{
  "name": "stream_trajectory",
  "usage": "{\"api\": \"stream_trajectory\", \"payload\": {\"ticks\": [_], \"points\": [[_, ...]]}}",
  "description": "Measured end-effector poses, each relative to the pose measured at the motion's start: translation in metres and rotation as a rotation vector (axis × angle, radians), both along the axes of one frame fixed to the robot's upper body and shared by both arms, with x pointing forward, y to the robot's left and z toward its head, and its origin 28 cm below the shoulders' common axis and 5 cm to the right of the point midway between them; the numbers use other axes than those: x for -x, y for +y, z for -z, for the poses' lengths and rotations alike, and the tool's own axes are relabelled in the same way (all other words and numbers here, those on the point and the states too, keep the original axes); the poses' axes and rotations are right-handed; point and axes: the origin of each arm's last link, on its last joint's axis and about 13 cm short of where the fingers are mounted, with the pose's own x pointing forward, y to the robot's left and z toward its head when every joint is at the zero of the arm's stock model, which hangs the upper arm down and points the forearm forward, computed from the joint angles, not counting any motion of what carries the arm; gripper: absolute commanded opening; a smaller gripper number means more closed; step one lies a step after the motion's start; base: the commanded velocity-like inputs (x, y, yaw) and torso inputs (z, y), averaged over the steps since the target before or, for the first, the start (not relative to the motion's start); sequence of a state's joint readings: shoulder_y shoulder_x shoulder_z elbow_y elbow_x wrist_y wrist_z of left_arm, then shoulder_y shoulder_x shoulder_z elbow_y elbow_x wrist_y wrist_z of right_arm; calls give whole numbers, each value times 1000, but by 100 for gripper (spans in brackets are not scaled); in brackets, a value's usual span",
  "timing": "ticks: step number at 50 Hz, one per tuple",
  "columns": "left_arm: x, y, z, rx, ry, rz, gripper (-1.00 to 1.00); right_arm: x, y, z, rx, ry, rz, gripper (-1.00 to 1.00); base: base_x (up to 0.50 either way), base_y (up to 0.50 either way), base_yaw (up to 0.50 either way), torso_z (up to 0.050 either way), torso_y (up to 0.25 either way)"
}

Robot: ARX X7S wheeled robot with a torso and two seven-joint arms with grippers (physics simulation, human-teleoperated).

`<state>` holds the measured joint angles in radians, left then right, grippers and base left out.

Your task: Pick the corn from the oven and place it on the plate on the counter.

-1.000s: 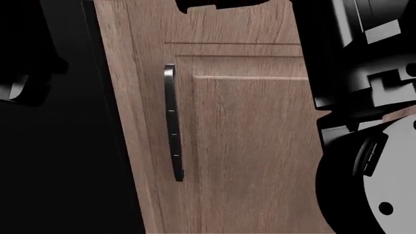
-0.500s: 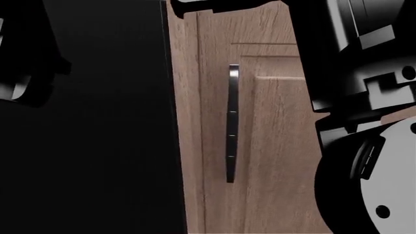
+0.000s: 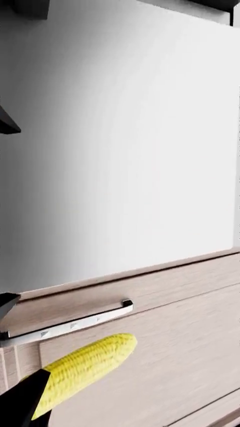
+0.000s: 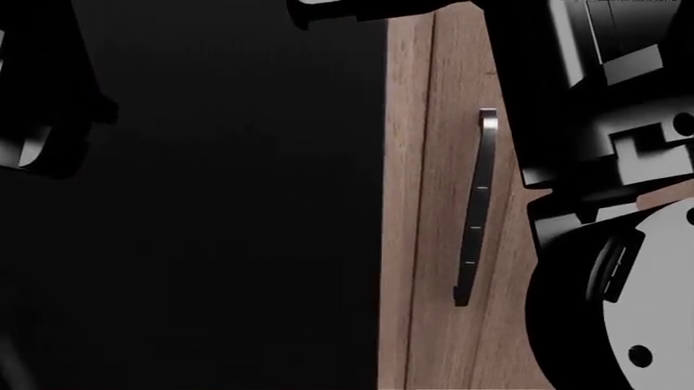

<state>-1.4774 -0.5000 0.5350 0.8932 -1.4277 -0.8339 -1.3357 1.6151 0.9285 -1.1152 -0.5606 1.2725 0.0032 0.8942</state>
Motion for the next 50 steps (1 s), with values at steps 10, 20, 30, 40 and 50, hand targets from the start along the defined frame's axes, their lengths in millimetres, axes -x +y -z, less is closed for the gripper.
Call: {"api": "stream_trajectory", "payload": {"ticks": [10,20,30,40,50], "points": [[0,0,0,-2,-1,1,100,-1,0,0,11,-8,23,-100,-1,188,0,0,0],[0,0,-1,-5,-2,2,100,-1,0,-1,12,-14,37,-100,-1,172,0,0,0],[0,-1,0,-7,-3,2,100,-1,-1,-1,1,-19,51,-100,0,0,328,0,0],[0,0,0,-7,-4,-1,100,-2,-2,-1,-8,-19,65,-100,0,0,500,0,0],[1,0,-1,-7,-6,-2,100,-1,-2,-2,-16,-20,70,-100,0,0,500,0,1]]}}
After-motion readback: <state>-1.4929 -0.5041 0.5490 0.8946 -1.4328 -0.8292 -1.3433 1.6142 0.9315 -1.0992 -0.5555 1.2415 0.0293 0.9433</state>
